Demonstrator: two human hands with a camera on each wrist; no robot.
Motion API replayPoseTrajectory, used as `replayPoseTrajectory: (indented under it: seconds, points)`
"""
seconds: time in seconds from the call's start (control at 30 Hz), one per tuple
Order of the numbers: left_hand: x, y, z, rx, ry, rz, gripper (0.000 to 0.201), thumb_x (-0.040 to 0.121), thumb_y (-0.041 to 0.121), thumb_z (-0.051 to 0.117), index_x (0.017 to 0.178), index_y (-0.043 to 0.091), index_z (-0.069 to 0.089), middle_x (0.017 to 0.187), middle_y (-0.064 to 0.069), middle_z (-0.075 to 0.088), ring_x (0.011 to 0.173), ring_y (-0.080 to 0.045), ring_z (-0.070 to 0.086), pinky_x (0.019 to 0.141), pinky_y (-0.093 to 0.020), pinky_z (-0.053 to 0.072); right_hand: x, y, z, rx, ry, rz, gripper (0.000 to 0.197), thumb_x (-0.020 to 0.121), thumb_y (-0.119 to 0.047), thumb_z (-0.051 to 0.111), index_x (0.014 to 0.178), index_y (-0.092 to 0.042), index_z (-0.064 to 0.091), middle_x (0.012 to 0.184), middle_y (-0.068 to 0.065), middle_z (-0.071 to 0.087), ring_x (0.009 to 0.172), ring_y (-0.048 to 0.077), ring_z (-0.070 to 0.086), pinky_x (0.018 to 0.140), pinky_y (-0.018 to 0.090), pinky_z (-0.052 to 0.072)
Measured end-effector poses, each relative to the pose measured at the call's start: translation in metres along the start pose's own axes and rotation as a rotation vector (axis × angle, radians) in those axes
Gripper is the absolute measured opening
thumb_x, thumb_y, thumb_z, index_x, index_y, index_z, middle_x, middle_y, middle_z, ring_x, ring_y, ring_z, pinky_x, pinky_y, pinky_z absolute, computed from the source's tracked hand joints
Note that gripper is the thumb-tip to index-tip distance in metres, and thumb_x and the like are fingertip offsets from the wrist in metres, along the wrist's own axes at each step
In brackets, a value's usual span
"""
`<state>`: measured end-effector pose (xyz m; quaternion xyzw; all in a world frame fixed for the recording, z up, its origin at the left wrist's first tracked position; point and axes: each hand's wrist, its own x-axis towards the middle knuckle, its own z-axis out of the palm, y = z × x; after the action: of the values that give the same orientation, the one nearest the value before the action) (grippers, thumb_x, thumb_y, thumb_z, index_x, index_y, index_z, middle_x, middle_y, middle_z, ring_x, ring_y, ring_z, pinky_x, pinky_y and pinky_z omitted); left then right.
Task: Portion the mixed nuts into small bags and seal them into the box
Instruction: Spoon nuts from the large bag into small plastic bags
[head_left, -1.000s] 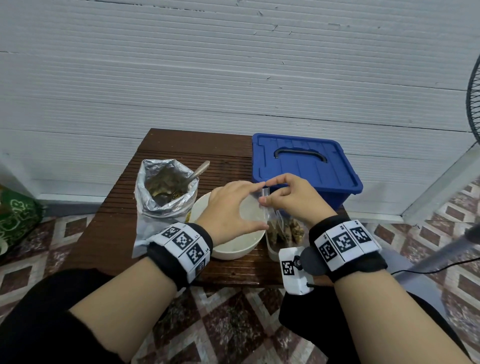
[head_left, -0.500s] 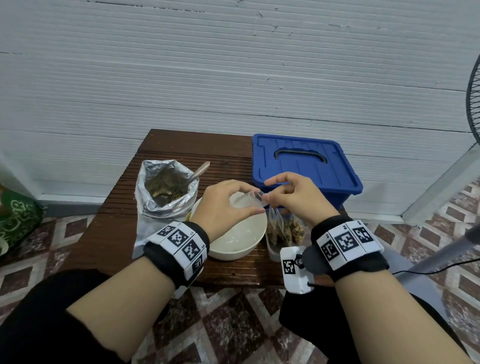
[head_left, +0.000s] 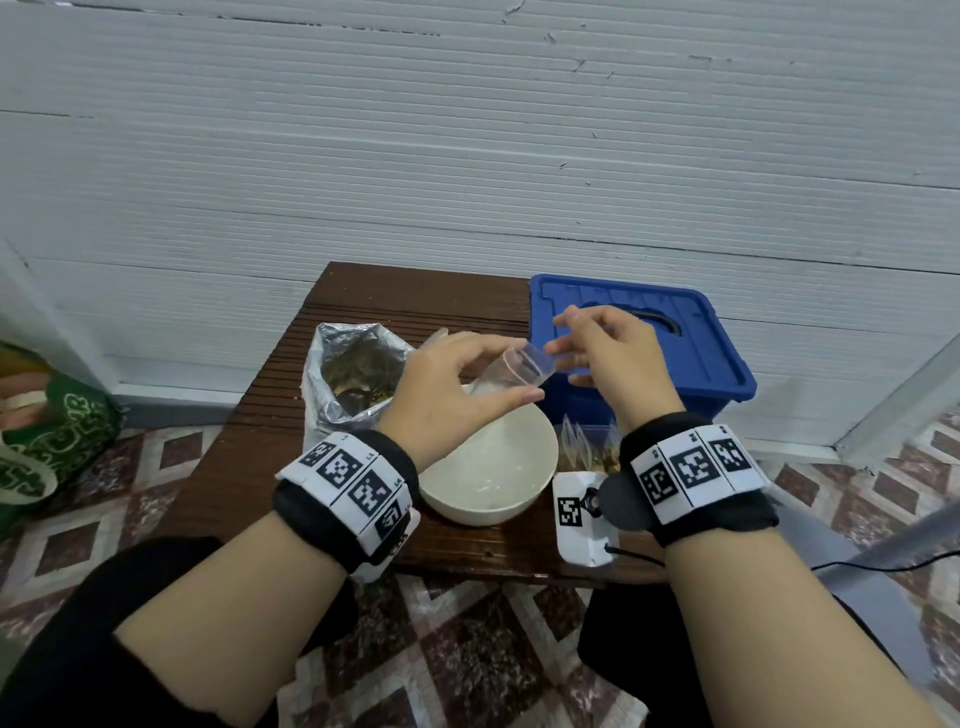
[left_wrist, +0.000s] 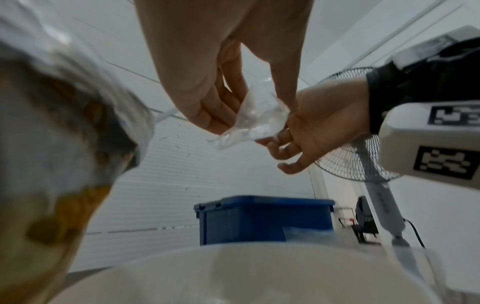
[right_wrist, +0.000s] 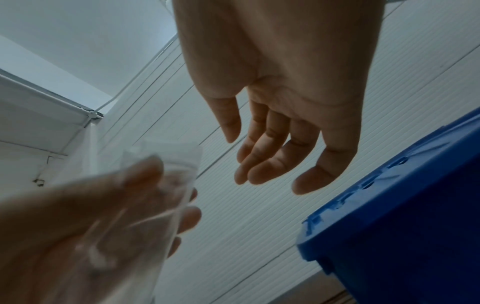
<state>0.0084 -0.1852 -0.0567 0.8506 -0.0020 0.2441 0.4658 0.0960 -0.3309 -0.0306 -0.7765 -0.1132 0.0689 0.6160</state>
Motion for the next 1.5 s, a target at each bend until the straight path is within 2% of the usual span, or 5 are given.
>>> replayPoseTrajectory:
  seconds: [0.47, 0.73, 0.9, 1.07, 1.5]
  points:
    - [0.01, -0.016, -0.095, 0.22, 0.38, -0.153, 0.042, 0.07, 0.036, 0.082, 0.108, 0.021, 0.071, 0.1, 0.009, 0.066, 0.089, 0.0, 0.058, 0.077, -0.006, 0.043, -0.006, -0.009, 0.072, -0.118, -0.206, -0.053, 0.038, 0.082, -0.052, 0.065, 0.102, -0.02, 0.072, 0.094, -0.006, 0.07, 0.089, 0.006, 0.062, 0.078, 0.025, 0.046]
    - [0.005, -0.035, -0.119, 0.324, 0.227, -0.374, 0.046, 0.073, 0.038, 0.08, 0.114, 0.023, 0.065, 0.099, 0.012, 0.063, 0.093, -0.005, 0.057, 0.079, -0.016, 0.04, -0.006, -0.007, 0.098, -0.307, -0.167, -0.285, 0.021, 0.094, -0.028, 0.057, 0.092, -0.015, 0.073, 0.082, -0.004, 0.069, 0.074, 0.003, 0.057, 0.064, 0.015, 0.04]
    - [0.006, -0.04, -0.117, 0.323, 0.159, -0.422, 0.043, 0.074, 0.035, 0.08, 0.112, 0.025, 0.061, 0.09, 0.019, 0.054, 0.077, 0.006, 0.047, 0.069, -0.013, 0.035, -0.011, -0.013, 0.1, -0.377, -0.01, -0.716, 0.021, 0.095, -0.026, 0.056, 0.09, -0.014, 0.073, 0.083, -0.004, 0.071, 0.078, 0.013, 0.064, 0.076, 0.035, 0.051]
    - [0.008, -0.043, -0.118, 0.33, 0.109, -0.407, 0.046, 0.071, 0.033, 0.083, 0.113, 0.025, 0.066, 0.085, 0.024, 0.054, 0.074, 0.011, 0.046, 0.062, -0.006, 0.034, -0.013, -0.004, 0.109, -0.596, 0.056, -1.036, 0.023, 0.093, -0.023, 0.051, 0.083, -0.016, 0.07, 0.074, -0.004, 0.068, 0.066, 0.02, 0.06, 0.067, 0.032, 0.035]
    - [0.006, -0.044, -0.122, 0.298, 0.058, -0.358, 0.047, 0.065, 0.032, 0.086, 0.108, 0.029, 0.067, 0.084, 0.026, 0.06, 0.078, 0.011, 0.054, 0.063, 0.001, 0.039, -0.013, 0.007, 0.122, -0.697, -0.029, -0.898, 0.028, 0.092, -0.026, 0.044, 0.077, -0.016, 0.065, 0.067, -0.005, 0.061, 0.068, 0.022, 0.048, 0.065, 0.036, 0.036]
